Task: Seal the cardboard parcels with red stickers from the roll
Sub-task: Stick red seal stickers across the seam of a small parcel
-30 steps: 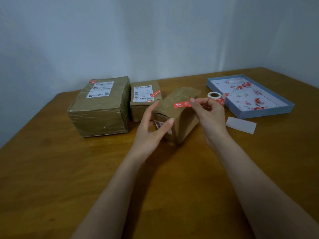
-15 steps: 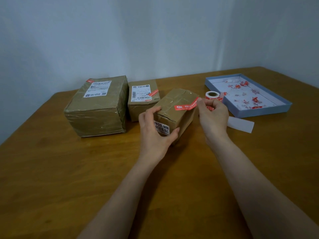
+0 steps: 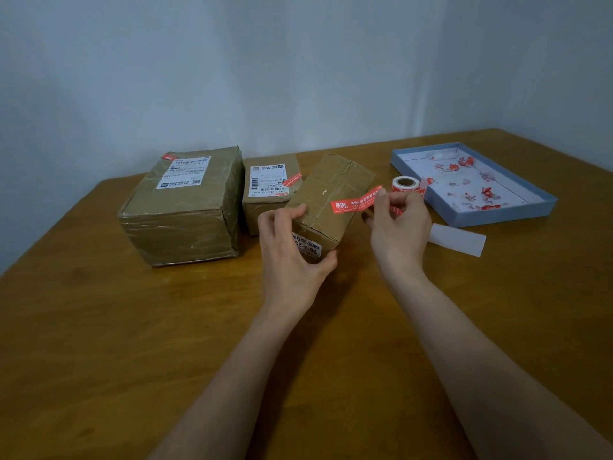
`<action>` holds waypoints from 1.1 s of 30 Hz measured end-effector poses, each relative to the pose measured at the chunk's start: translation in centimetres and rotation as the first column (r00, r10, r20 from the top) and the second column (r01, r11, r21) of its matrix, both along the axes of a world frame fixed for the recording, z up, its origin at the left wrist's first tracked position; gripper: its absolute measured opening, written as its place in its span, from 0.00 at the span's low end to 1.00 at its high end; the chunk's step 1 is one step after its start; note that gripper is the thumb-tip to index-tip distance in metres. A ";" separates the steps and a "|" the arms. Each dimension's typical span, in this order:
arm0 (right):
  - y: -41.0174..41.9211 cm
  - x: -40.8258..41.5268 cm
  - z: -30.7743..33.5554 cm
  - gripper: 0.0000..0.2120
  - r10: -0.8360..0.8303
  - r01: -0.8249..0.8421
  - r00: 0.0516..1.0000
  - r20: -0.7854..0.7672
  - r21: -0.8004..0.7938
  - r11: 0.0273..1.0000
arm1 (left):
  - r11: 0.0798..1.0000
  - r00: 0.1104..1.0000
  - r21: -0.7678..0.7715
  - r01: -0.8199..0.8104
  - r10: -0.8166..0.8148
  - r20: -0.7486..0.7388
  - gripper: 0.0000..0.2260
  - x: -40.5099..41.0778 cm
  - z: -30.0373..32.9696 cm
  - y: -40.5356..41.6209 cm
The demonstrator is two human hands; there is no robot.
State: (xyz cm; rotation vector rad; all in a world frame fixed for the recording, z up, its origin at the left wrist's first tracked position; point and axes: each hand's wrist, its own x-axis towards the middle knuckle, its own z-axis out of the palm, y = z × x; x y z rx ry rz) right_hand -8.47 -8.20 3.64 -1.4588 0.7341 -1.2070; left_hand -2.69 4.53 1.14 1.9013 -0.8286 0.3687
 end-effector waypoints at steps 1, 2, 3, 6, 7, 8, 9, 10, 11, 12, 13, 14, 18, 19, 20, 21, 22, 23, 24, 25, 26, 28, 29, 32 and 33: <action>0.1 0.0 0.0 0.05 0.005 -0.005 1.000 0.002 -0.009 1.000 | 1.000 1.000 -0.003 -0.005 0.005 0.003 0.34 0.0 0.0 0.0; 0.1 0.0 -0.1 0.05 0.008 -0.008 1.000 0.004 -0.013 1.000 | 1.000 1.000 -0.006 -0.007 0.007 0.000 0.34 0.1 -0.1 0.0; 0.2 0.0 -0.2 0.06 0.009 -0.009 1.000 0.004 -0.015 1.000 | 1.000 1.000 -0.009 -0.007 0.007 -0.002 0.34 0.1 -0.1 0.0; 0.4 0.0 -0.2 0.06 0.006 -0.006 1.000 0.004 -0.023 1.000 | 1.000 1.000 -0.005 -0.007 0.007 0.005 0.34 0.0 -0.2 0.0; 0.5 0.0 -0.1 0.06 0.003 -0.003 1.000 0.005 -0.026 1.000 | 1.000 1.000 -0.001 -0.009 0.009 0.010 0.34 0.0 -0.2 0.0; 0.5 -0.1 -0.1 0.06 -0.002 0.002 1.000 0.010 -0.027 1.000 | 1.000 1.000 0.000 -0.011 0.011 0.017 0.34 0.0 -0.1 0.0; 0.6 -0.1 -0.1 0.06 -0.008 0.008 1.000 0.017 -0.026 1.000 | 1.000 1.000 -0.002 -0.014 0.014 0.024 0.34 0.0 -0.1 0.0; 0.6 -0.1 0.0 0.05 -0.011 0.012 1.000 0.023 -0.023 1.000 | 1.000 0.999 -0.005 -0.016 0.016 0.029 0.34 0.0 -0.1 0.0; 0.7 -0.1 0.1 0.05 -0.012 0.012 1.000 0.028 -0.020 1.000 | 1.000 0.999 -0.008 -0.018 0.018 0.031 0.34 0.0 -0.1 0.0; 0.9 -0.1 0.1 0.05 -0.011 0.012 0.999 0.031 -0.020 1.000 | 1.000 0.999 -0.012 -0.019 0.019 0.031 0.34 0.1 -0.1 0.0; 1.0 -0.1 0.2 0.05 -0.010 0.011 0.999 0.034 -0.019 1.000 | 1.000 0.999 -0.016 -0.018 0.018 0.028 0.34 0.1 -0.2 0.1; 1.0 -0.1 0.2 0.05 -0.010 0.011 0.999 0.035 -0.017 1.000 | 1.000 1.000 -0.020 -0.015 0.015 0.023 0.34 0.2 -0.2 0.1; 1.1 -0.4 0.5 0.05 -0.013 0.013 0.999 0.030 0.000 1.000 | 1.000 1.000 -0.020 -0.009 0.010 0.017 0.34 0.1 -0.1 0.2; 1.1 -0.4 0.6 0.06 -0.021 0.021 0.999 0.025 -0.006 1.000 | 1.000 1.000 -0.014 -0.010 0.010 0.019 0.34 0.1 -0.1 0.2; 1.2 -0.5 0.7 0.06 -0.029 0.030 0.999 0.024 -0.017 0.999 | 1.000 1.000 -0.007 -0.009 0.010 0.020 0.34 0.1 -0.1 0.2; 1.3 -0.6 0.8 0.06 -0.035 0.036 0.999 0.028 -0.028 0.999 | 1.000 1.000 0.000 -0.009 0.009 0.020 0.34 0.1 -0.1 0.2; 1.3 -0.7 0.9 0.06 -0.036 0.037 0.999 0.038 -0.036 0.999 | 1.000 1.000 0.006 -0.008 0.008 0.022 0.34 0.1 -0.1 0.2; 1.4 -0.8 1.0 0.06 -0.031 0.034 0.998 0.055 -0.041 0.999 | 1.000 1.000 0.012 -0.007 0.007 0.024 0.34 0.1 -0.1 0.2; 1.5 -0.9 1.1 0.06 -0.027 0.030 0.997 0.074 -0.044 0.999 | 1.000 1.000 0.015 -0.003 0.002 0.025 0.35 0.2 -0.1 0.2; 1.6 -1.0 1.3 0.07 -0.024 0.028 0.995 0.096 -0.048 0.998 | 1.000 1.000 0.018 0.005 -0.005 0.028 0.35 0.2 -0.1 0.3; 1.6 -1.1 1.4 0.07 -0.020 0.026 0.993 0.117 -0.052 0.998 | 1.000 0.999 0.021 0.014 -0.015 0.033 0.35 0.3 0.0 0.3; 1.8 -1.4 1.6 0.07 -0.008 0.017 0.988 0.153 -0.062 0.998 | 0.999 0.999 0.031 0.028 -0.029 0.037 0.35 0.3 0.1 0.3; 1.8 -1.5 1.7 0.06 -0.001 0.011 0.987 0.164 -0.063 0.998 | 0.999 0.999 0.034 0.033 -0.034 0.035 0.35 0.4 0.1 0.3; 1.9 -1.5 1.9 0.05 0.009 0.001 0.986 0.168 -0.063 0.998 | 0.999 0.998 0.031 0.041 -0.042 0.036 0.35 0.3 0.2 0.4; 1.9 -1.4 1.8 0.05 0.007 0.003 0.985 0.172 -0.061 0.998 | 0.999 0.998 0.032 0.039 -0.041 0.038 0.35 0.3 0.3 0.4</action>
